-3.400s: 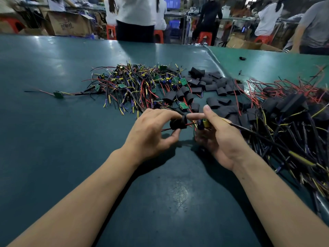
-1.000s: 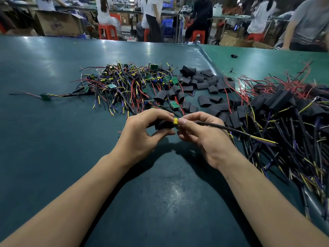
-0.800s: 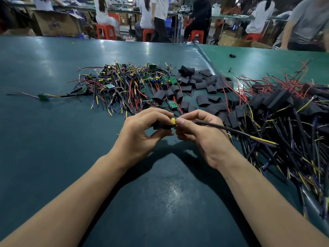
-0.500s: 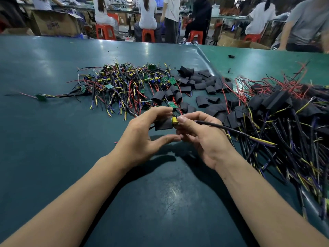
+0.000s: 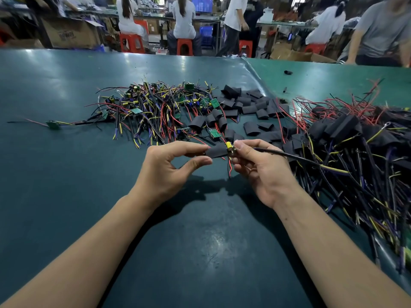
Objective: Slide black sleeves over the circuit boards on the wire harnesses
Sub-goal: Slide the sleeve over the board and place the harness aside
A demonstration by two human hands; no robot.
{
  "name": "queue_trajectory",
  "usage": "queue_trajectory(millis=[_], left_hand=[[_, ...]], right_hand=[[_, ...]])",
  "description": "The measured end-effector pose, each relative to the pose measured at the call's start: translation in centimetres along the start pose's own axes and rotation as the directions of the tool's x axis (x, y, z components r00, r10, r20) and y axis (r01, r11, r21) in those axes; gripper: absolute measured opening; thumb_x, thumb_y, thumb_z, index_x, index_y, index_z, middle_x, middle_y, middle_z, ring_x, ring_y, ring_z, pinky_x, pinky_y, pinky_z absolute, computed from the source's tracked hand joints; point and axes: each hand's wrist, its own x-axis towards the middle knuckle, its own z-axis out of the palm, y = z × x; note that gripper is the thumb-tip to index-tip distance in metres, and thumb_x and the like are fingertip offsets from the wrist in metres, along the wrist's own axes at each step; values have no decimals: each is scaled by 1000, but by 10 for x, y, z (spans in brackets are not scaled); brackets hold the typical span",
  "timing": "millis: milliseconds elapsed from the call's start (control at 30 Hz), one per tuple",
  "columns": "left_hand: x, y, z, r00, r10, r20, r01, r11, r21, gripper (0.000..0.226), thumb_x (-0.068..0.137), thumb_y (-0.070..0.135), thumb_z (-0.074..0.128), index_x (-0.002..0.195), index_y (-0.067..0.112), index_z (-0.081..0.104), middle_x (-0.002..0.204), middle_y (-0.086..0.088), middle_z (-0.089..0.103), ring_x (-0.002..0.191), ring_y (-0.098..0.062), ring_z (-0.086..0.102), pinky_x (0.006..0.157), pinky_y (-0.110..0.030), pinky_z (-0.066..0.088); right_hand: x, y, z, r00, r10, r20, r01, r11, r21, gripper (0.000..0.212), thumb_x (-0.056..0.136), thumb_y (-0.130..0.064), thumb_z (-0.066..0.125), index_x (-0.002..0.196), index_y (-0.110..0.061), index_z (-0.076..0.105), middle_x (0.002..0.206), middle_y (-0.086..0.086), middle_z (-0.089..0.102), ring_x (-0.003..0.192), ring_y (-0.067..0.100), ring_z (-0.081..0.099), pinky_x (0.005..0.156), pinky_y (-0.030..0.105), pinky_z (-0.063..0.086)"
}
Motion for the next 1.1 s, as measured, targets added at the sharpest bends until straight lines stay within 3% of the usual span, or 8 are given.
queue_trajectory(millis=[267, 467, 700, 867, 1100], left_hand=[[0, 0, 1, 999, 33, 6, -33, 999, 20, 31, 72, 24, 84, 98, 10, 76, 93, 7, 74, 84, -5, 71, 80, -24, 56], [-1, 1, -1, 999, 36, 36, -36, 999, 5, 32, 63, 25, 88, 87, 9, 74, 89, -1, 74, 83, -16, 71, 78, -37, 57], [0, 1, 0, 997, 66, 50, -67, 998, 19, 35, 65, 17, 89, 94, 3, 74, 98, -3, 74, 92, -10, 71, 87, -26, 55], [-1, 4, 0, 988, 108, 106, -112, 993, 36, 34, 67, 16, 87, 96, 2, 75, 104, -7, 73, 99, -10, 70, 91, -26, 54], [-1, 8, -2, 973, 107, 204, -110, 994, 0, 26, 75, 4, 82, 101, 3, 75, 111, -6, 72, 105, -13, 69, 93, -34, 54]], right_hand=[[1, 4, -4, 1000, -4, 23, 6, 997, -77, 4, 83, -2, 70, 84, -3, 67, 66, 9, 71, 52, 14, 64, 49, 20, 52], [0, 5, -4, 996, -44, 77, 54, 989, -136, 4, 81, -5, 73, 80, -6, 69, 70, 9, 71, 57, 16, 65, 52, 22, 53], [1, 3, -3, 995, 50, 90, -38, 990, -135, 5, 66, -17, 78, 68, -15, 75, 69, 3, 70, 58, 13, 64, 52, 23, 52], [2, 3, -4, 992, 68, 108, -44, 977, -208, 11, 79, -9, 75, 70, -14, 72, 66, 2, 68, 55, 12, 63, 51, 22, 52], [2, 0, -6, 980, 168, 109, -145, 970, -196, 7, 80, -7, 71, 74, -8, 67, 60, 3, 66, 50, 14, 64, 48, 21, 52]])
